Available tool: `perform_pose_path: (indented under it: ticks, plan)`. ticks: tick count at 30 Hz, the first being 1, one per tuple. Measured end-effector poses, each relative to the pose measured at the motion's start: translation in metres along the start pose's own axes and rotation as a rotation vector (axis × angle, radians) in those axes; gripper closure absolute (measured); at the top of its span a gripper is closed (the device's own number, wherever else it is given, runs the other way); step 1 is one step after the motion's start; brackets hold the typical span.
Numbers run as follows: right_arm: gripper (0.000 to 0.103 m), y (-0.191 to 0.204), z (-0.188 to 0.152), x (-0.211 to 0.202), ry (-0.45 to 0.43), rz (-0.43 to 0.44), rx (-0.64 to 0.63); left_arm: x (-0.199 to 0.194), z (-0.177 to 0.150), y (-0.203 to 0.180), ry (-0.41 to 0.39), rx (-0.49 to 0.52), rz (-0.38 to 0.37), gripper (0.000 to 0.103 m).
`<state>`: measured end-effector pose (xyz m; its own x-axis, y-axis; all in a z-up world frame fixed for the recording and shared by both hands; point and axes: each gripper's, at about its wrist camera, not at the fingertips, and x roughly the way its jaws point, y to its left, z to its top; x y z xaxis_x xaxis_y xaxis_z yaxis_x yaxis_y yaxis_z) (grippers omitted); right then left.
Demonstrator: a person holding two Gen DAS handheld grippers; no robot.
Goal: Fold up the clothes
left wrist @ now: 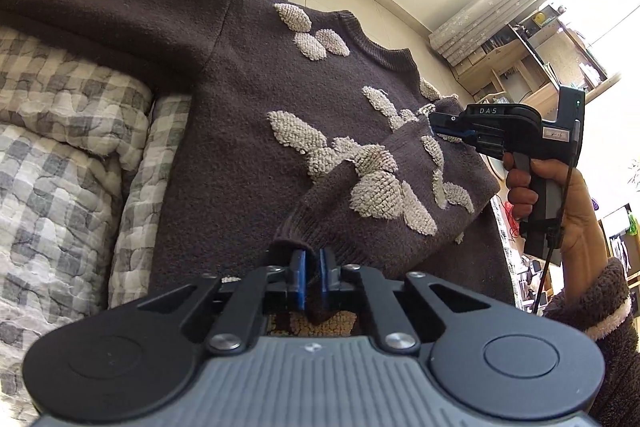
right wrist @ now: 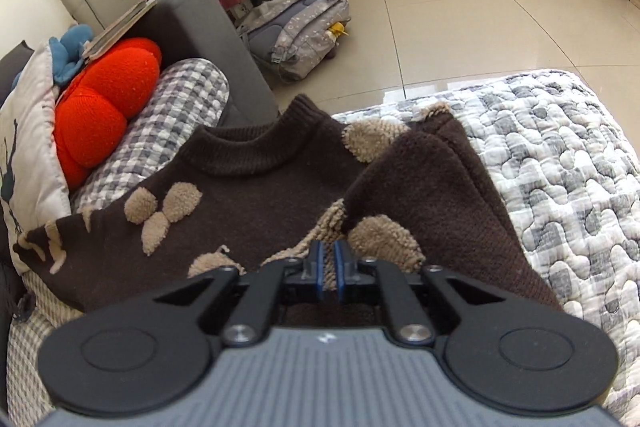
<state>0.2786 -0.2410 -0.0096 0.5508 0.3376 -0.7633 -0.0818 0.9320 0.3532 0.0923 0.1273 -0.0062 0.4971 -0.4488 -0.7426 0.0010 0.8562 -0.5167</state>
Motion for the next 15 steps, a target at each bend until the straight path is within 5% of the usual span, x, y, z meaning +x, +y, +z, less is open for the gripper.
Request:
perform_pose_path:
  ticks: [4,9,15]
  plan:
    - [0.058,0.0,-0.008,-0.025,-0.007,0.027,-0.029,-0.005,0.003,0.012,-0.005,-0.053,-0.006,0.069]
    - [0.047,0.006,-0.027,-0.054,-0.041,0.065,-0.061,-0.013,0.005,0.021,-0.027,-0.129,-0.092,0.066]
    - [0.042,0.011,-0.05,-0.08,-0.086,0.077,-0.078,-0.001,0.004,0.022,0.007,-0.167,-0.079,0.064]
